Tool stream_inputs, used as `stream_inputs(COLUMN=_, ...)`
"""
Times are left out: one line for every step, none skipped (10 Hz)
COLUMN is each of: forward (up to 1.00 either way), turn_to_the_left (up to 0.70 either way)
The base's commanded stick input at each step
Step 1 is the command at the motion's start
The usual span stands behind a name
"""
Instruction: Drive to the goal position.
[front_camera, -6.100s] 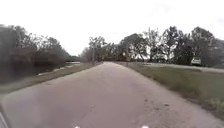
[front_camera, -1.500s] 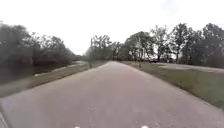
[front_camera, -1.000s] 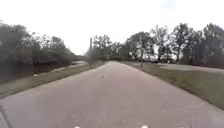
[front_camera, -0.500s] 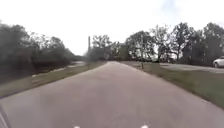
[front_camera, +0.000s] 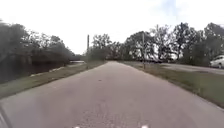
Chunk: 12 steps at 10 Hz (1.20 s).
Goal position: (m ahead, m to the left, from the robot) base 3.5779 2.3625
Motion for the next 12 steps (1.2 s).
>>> stream_inputs(forward=0.7, turn_to_the_left=0.0)
stream_inputs(forward=0.7, turn_to_the_left=0.0)
stream_inputs(forward=0.7, turn_to_the_left=0.0)
stream_inputs(forward=0.7, turn_to_the_left=0.0)
stream_inputs(forward=0.7, turn_to_the_left=0.0)
stream_inputs(forward=0.7, turn_to_the_left=0.0)
stream_inputs(forward=0.7, turn_to_the_left=0.0)
stream_inputs(forward=0.7, turn_to_the_left=0.0)
stream_inputs(forward=0.7, turn_to_the_left=0.0)
stream_inputs(forward=0.7, turn_to_the_left=0.0)
stream_inputs(forward=0.7, turn_to_the_left=0.0)
stream_inputs(forward=0.7, turn_to_the_left=0.0)
